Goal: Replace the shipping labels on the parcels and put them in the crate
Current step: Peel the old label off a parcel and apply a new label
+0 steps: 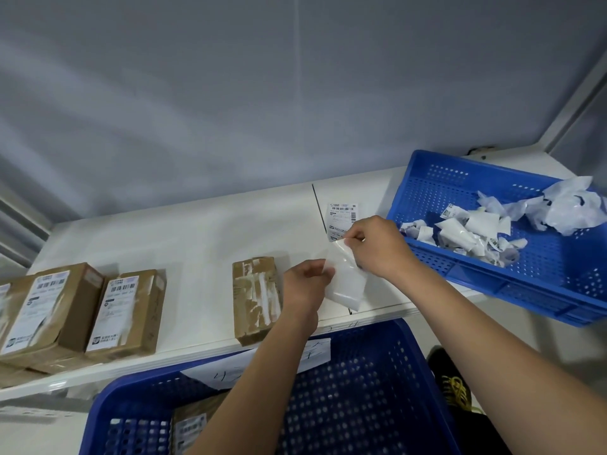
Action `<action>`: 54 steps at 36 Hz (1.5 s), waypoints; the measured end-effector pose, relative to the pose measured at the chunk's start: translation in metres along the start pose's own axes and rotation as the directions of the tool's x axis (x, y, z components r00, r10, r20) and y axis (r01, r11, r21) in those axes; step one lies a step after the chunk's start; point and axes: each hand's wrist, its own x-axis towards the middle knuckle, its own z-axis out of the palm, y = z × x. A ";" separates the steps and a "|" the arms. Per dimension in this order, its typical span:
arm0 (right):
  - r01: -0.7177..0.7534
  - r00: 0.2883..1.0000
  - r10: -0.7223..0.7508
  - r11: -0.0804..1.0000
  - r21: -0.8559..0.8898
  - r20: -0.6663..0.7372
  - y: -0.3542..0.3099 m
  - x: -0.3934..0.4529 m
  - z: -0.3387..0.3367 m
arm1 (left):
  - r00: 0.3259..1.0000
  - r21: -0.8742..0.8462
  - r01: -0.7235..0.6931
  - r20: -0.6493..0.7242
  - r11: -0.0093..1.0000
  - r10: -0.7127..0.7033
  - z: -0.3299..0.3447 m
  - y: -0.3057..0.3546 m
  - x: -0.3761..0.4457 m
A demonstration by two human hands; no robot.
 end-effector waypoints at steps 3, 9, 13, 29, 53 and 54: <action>-0.021 0.995 0.026 0.999 0.046 -0.092 0.000 0.002 -0.003 | 0.999 -0.011 0.023 -0.033 1.000 -0.023 0.000 0.002 0.002; -0.047 0.959 0.074 0.994 0.103 -0.274 -0.001 0.003 -0.011 | 0.997 -0.025 0.053 -0.056 0.998 -0.054 0.004 0.008 0.004; -0.072 0.921 0.126 0.985 0.157 -0.369 -0.001 0.004 -0.017 | 0.996 -0.035 0.068 -0.058 0.997 -0.070 0.006 0.009 0.006; 0.013 0.676 0.190 0.963 0.269 -0.712 0.004 0.006 -0.041 | 0.996 -0.023 0.073 -0.045 0.997 -0.074 0.009 0.004 0.005; 0.083 0.484 0.256 0.939 0.335 -0.837 0.017 0.014 -0.061 | 0.988 -0.066 0.130 -0.071 0.989 -0.134 0.005 -0.009 0.005; 0.086 0.479 0.258 0.938 0.337 -0.839 0.017 0.014 -0.061 | 0.988 -0.069 0.133 -0.072 0.989 -0.138 0.005 -0.009 0.005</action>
